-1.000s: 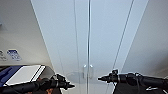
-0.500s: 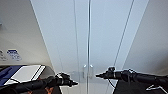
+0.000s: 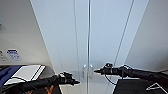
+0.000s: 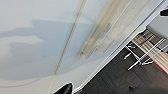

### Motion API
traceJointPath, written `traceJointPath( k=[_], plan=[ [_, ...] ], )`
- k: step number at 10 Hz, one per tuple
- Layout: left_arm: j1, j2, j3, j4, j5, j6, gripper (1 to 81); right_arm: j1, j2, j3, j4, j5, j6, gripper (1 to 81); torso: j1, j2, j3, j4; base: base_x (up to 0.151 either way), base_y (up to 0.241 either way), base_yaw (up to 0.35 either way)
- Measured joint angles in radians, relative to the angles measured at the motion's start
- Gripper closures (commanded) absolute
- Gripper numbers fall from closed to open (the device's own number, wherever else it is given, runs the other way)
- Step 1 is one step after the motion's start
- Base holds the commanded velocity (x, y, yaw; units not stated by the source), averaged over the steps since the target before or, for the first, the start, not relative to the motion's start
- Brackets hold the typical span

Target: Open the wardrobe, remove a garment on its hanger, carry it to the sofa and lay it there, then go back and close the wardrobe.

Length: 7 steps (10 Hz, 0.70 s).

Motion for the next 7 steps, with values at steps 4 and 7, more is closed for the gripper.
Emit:
traceJointPath(
  k=[4, 7],
  plan=[
    [-0.017, 0.022, -0.03, -0.003, 0.001, -0.001, 1.0, 0.005, 0.084, -0.074, 0.0, -0.001, 0.008, 1.0, 0.0, 0.0, 0.0, 0.0, 0.0, 0.0, 0.0],
    [-0.027, 0.051, -0.054, -0.003, 0.011, -0.001, 1.0, 0.005, 0.129, -0.139, -0.001, -0.004, 0.008, 1.0, 0.0, 0.0, 0.0, 0.0, 0.0, 0.0, 0.0]
  ],
)
